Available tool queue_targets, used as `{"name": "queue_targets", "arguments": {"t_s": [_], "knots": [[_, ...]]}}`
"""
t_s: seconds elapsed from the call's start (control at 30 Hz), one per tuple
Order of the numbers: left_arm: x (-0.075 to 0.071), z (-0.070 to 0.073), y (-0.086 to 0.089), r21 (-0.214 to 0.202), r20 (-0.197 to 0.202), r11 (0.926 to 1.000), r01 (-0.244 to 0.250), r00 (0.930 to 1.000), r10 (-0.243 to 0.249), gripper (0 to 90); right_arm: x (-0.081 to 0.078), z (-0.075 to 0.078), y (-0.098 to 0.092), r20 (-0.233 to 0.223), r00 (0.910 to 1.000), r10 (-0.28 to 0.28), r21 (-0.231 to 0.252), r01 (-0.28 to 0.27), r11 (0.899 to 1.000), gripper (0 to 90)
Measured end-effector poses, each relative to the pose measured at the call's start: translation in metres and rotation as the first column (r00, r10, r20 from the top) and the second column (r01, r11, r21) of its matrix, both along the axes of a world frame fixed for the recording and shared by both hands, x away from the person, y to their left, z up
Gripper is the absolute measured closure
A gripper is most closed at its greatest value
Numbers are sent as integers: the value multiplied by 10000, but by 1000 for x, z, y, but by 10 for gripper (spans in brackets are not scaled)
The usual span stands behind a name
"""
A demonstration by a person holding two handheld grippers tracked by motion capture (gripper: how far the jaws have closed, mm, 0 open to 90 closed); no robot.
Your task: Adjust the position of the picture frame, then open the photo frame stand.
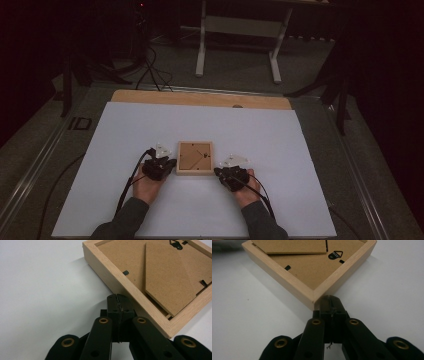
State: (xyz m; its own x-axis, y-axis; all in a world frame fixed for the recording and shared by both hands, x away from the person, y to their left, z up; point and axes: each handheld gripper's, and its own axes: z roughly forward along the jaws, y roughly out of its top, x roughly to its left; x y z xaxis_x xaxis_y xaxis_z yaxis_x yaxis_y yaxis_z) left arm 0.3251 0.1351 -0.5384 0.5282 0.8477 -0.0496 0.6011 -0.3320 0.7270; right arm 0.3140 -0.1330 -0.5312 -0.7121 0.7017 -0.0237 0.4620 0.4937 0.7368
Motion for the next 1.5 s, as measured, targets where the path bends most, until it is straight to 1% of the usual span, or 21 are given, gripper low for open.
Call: {"name": "queue_targets", "arguments": {"t_s": [0.27,0.33,0.4,0.57,0.8,0.87,0.93,0.97,1.13,1.23,1.4,1.5], "knots": [[-1,1,-2,-12,-8,9999,172,9999,-172,892,2,0,-3,-11,9999,-133,-10,133,9999,892],[0,1,-1,46,28,9999,100,9999,-101,852,2,0,-2,63,9999,-152,-47,152,9999,881],[0,3,1,-82,41,9999,70,10000,-70,838,2,0,-3,158,9997,-174,-42,174,9998,871],[-1,7,5,-191,211,9998,-22,9998,26,825,2,4,-5,410,9989,-248,4,248,9997,867],[-3,15,11,-429,514,9989,-168,9985,190,792,1,8,-8,596,9976,-363,148,355,9993,867],[-4,18,11,-526,556,9986,-65,9984,94,768,0,9,-8,675,9971,-337,194,325,9993,868],[-6,22,10,-654,712,9976,210,9973,-163,736,0,10,-8,742,9967,-318,245,301,9992,867],[-6,22,10,-654,712,9976,210,9973,-163,707,0,10,-8,742,9967,-318,245,301,9992,867],[-9,27,5,-837,815,9951,520,9956,-452,669,-2,13,-8,887,9958,-232,369,200,9991,869],[-10,28,3,-845,832,9945,616,9950,-545,641,-3,14,-7,969,9951,-171,414,131,9991,880],[-10,30,0,-1000,811,9924,720,9946,-640,608,-4,14,-4,990,9951,-35,484,-13,9988,891],[-10,30,-2,-1024,775,9919,754,9947,-676,591,-5,14,-3,972,9953,30,539,-82,9985,894]]}}
